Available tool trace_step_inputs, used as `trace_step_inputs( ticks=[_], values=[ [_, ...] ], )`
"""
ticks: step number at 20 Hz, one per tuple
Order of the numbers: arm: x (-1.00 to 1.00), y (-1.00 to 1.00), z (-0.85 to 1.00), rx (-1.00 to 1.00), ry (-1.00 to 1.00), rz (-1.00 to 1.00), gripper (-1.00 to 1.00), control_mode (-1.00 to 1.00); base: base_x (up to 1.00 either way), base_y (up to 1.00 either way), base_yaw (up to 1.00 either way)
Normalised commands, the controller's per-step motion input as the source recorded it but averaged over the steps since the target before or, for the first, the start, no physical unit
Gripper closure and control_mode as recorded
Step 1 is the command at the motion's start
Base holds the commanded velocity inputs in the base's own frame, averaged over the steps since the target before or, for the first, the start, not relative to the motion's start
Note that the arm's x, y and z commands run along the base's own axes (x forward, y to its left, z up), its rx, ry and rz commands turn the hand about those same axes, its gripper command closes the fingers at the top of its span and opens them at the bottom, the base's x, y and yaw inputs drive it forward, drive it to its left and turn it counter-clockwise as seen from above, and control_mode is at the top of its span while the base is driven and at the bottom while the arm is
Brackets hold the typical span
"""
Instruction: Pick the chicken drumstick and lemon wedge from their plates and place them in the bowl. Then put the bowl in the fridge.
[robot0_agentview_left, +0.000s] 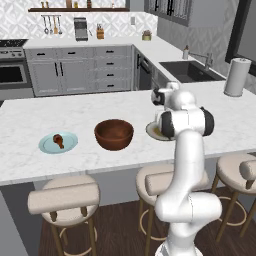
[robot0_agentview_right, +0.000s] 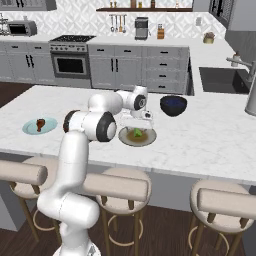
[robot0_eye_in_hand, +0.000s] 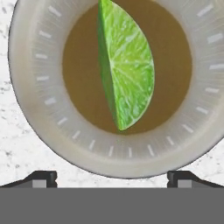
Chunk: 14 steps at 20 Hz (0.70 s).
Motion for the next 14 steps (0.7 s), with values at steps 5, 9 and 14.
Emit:
trace_step_inputs(
  ticks=[5,9,14],
  values=[
    [0.44,0.0,0.1,0.0,0.0,0.01,-1.0,-1.0,0.0,0.0,0.0],
    [0.5,0.0,0.11,0.0,0.0,0.02,-1.0,-1.0,0.0,0.0,0.0],
    [0.43,-0.06,0.31,0.04,0.09,0.0,-1.0,-1.0,0.0,0.0,0.0]
  ],
)
